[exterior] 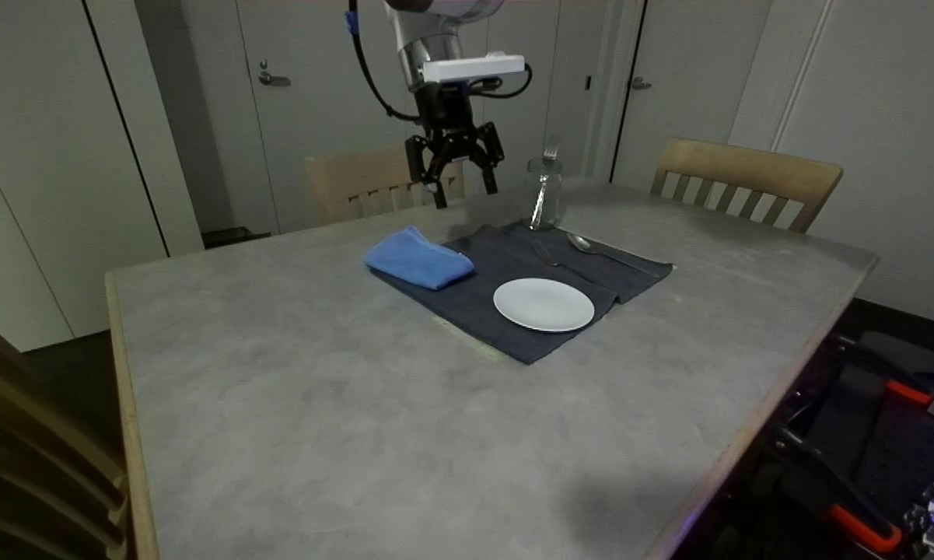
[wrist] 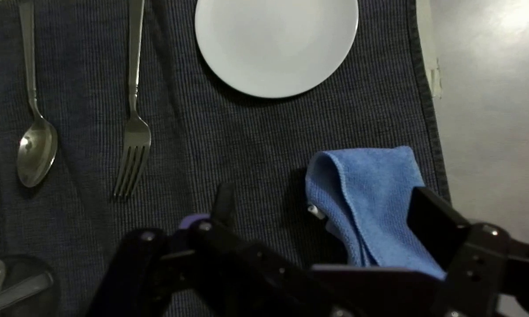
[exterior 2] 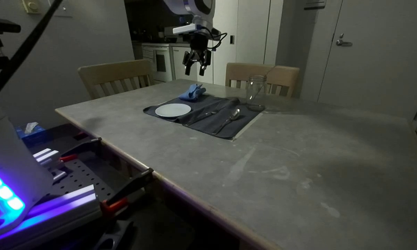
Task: Take the spoon from the glass bottle and put it on the table , and then pick up the blue towel and wipe the plate
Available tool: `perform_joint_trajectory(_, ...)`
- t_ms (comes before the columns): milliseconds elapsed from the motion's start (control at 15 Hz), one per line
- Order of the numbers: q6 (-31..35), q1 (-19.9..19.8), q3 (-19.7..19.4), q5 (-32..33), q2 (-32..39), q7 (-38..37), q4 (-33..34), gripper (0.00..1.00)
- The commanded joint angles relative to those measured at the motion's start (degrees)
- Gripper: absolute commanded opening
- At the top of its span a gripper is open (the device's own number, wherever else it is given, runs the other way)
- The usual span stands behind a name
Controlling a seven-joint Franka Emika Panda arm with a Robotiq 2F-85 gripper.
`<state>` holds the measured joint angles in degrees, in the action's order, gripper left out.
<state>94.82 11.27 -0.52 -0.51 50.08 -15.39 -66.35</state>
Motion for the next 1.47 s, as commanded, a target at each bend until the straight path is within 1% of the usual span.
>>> perform_joint_trajectory(0,-0.33,-0.07,0.73,1.14,0.16,1.49,-0.33,1.00)
perform_joint_trajectory(133,0.69,-0.18,1.52,1.55,-0.02,5.02,-1.54,1.00)
perform_joint_trajectory(200,1.83,-0.95,2.63,1.32,-0.16,9.67,-2.36,1.00)
perform_joint_trajectory(400,1.72,-2.22,3.87,1.75,0.47,19.04,-2.34,1.00)
perform_joint_trajectory(533,1.98,-2.75,4.05,3.41,0.53,25.69,-2.86,1.00)
perform_joint_trajectory(667,2.75,-2.81,3.96,6.47,0.65,31.32,-3.78,1.00)
perform_joint_trajectory(867,3.42,-3.13,5.44,9.17,2.07,39.40,-3.89,1.00)
perform_joint_trajectory(933,1.70,-2.89,4.72,8.11,2.09,34.83,-2.35,1.00)
perform_joint_trajectory(1133,1.68,-2.79,4.97,8.24,2.37,34.72,-2.34,1.00)
perform_joint_trajectory(1267,4.10,-3.53,6.09,6.27,1.29,34.31,-4.39,1.00)
perform_joint_trajectory(1400,7.24,-4.58,7.71,4.10,0.95,35.64,-5.65,1.00)
